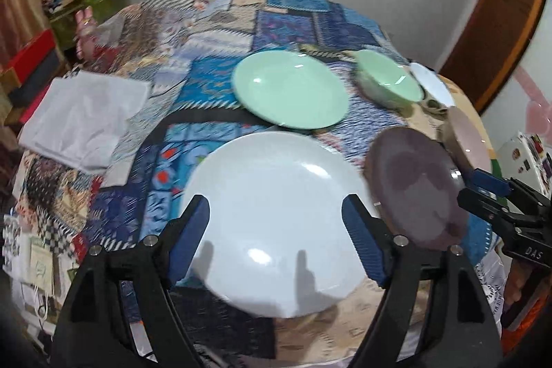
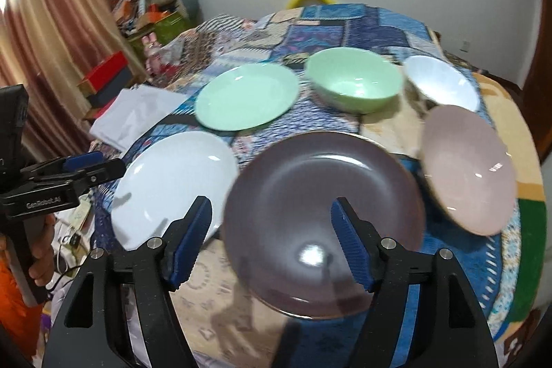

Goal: Organize plates and bowls

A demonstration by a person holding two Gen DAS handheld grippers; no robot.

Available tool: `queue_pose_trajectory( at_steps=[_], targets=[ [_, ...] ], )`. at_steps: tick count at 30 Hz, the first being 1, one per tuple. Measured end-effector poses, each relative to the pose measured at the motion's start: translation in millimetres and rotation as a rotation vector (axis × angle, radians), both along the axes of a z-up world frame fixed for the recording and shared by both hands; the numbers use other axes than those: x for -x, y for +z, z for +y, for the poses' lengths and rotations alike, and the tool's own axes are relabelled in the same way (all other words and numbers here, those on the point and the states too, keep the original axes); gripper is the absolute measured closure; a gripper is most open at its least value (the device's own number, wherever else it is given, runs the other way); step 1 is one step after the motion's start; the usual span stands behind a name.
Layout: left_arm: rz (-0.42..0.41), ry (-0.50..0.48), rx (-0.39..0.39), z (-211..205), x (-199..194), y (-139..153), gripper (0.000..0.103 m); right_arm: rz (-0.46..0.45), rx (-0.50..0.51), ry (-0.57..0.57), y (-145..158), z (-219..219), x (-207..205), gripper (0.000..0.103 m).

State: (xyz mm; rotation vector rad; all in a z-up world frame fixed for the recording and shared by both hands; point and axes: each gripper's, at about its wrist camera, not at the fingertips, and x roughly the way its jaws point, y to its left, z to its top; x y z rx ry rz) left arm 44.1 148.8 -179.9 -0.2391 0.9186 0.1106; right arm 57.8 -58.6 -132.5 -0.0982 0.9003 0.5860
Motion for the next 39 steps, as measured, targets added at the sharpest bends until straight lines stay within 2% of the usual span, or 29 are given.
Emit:
queue_pose_trajectory(
  at_steps=[8, 12, 15, 20, 22, 25, 29, 32, 36, 39],
  targets=[
    [0.078, 0.053, 0.022, 41, 11, -37, 0.024, 0.038, 0.031, 0.065, -23, 46, -16, 0.035],
    [0.093, 0.061, 0.04, 52, 13, -51, 0.025, 0.076, 0.04, 0.092, -32, 64, -27, 0.052],
    [0.101, 0.051, 0.069, 56, 13, -57, 0.037, 0.086, 0.073, 0.104, -40, 78, -37, 0.062],
    [0.121, 0.014, 0.094, 56, 13, -67, 0.058, 0.077, 0.131, 0.133, -48, 97, -46, 0.068],
    [0.128, 0.007, 0.109, 57, 12, -70, 0.064, 0.093, 0.15, 0.14, -53, 101, -50, 0.073],
    [0.129, 0.001, 0.136, 58, 11, -74, 0.071, 0.11, 0.175, 0.143, -59, 105, -55, 0.075],
    [0.123, -0.01, 0.155, 57, 10, -76, 0.076, 0.099, 0.221, 0.158, -64, 110, -56, 0.077],
    [0.116, -0.01, 0.153, 57, 10, -75, 0.076, 0.086, 0.248, 0.154, -68, 114, -57, 0.077],
    [0.116, -0.004, 0.171, 63, 10, -74, 0.076, 0.125, 0.217, 0.145, -67, 113, -59, 0.076],
    [0.111, 0.02, 0.15, 71, 9, -72, 0.076, 0.154, 0.196, 0.153, -68, 116, -53, 0.076]
  ],
)
